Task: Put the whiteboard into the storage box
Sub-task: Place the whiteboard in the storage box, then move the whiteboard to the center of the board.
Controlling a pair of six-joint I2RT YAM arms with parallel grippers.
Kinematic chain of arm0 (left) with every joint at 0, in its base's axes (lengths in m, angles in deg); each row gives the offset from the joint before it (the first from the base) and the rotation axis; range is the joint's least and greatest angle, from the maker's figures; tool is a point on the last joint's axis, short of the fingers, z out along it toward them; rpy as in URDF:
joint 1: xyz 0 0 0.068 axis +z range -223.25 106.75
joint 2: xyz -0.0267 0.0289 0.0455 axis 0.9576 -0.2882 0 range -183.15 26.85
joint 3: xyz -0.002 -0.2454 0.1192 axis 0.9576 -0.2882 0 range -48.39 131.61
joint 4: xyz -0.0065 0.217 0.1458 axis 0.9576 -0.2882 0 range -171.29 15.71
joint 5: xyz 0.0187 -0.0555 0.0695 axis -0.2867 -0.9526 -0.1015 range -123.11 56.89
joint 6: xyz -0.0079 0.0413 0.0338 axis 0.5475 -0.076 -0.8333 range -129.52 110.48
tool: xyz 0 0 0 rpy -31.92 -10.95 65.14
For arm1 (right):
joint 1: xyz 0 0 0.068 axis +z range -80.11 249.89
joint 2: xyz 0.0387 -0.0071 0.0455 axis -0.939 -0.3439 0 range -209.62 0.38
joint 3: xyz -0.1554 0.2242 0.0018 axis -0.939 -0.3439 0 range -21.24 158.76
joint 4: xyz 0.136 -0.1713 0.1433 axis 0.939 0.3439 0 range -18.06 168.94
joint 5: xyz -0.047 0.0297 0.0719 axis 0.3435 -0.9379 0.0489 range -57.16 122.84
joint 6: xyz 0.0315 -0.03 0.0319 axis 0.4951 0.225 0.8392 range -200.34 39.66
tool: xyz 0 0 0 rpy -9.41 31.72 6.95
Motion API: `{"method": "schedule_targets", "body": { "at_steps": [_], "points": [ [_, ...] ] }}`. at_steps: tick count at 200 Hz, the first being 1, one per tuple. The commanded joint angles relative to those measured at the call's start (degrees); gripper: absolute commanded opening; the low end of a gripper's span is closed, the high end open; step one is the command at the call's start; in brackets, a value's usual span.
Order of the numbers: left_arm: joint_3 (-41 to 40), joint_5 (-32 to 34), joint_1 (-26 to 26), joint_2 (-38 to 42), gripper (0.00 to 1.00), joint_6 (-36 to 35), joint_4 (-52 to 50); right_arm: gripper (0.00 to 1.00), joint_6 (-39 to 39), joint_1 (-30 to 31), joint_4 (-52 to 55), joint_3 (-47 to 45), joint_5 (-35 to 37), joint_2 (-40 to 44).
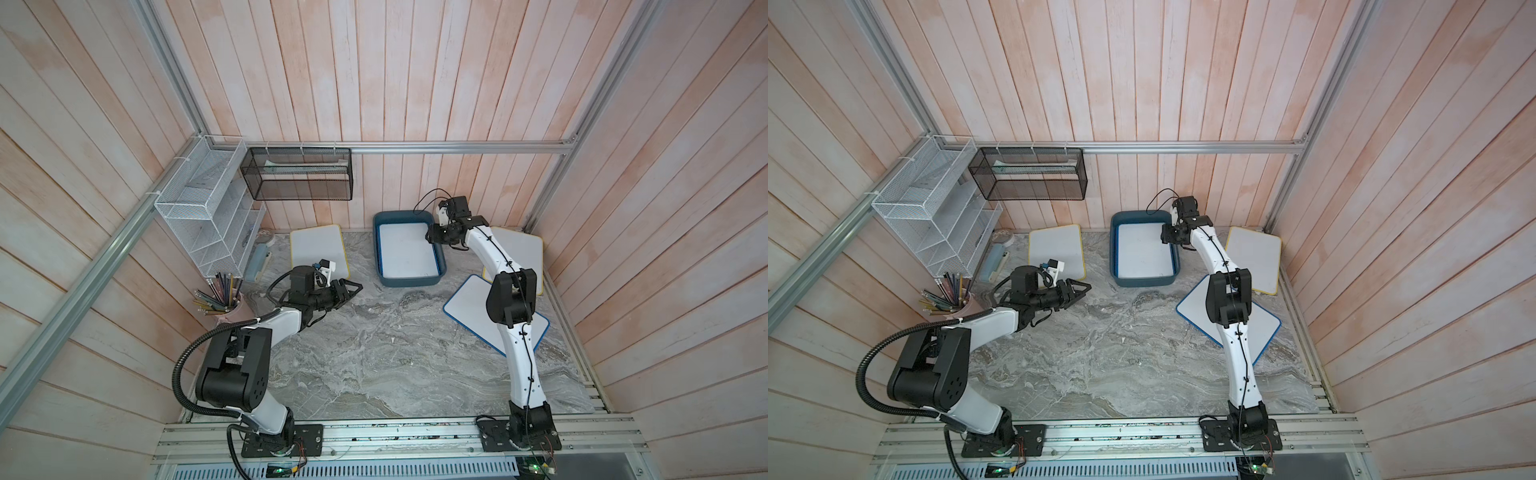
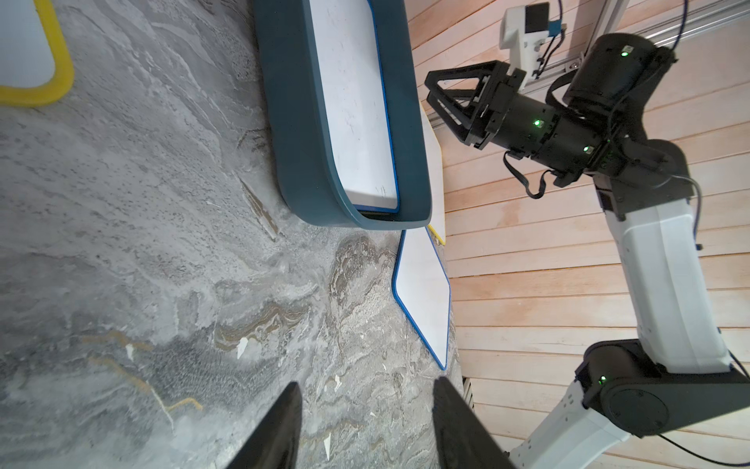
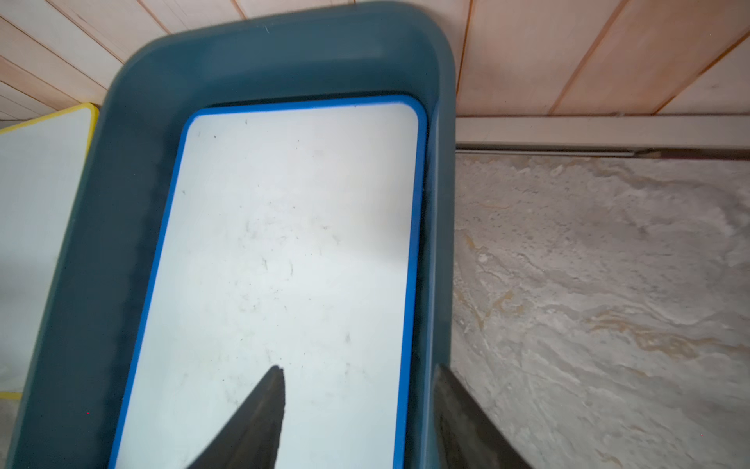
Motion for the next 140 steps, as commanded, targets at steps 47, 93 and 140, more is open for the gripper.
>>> {"method": "schedule_targets", "body": {
  "at_steps": [47, 93, 140],
  "points": [
    [5.4, 6.0, 0.0, -0.8, 0.54, -4.4, -6.1, 0.59, -1.2, 4.3, -8.7, -17.9, -2.0, 15.0],
    [10.5, 15.1, 0.8, -2.9, 0.54, -10.5, -14.2, 0.59, 0.7, 9.0, -25.3, -44.3, -3.6, 29.4],
    [20.8, 29.8, 1.3, -10.1, 0.54, -13.8, -26.9, 0.58, 2.6, 10.3, -37.0, -62.6, -6.4, 39.8]
  ]
}}
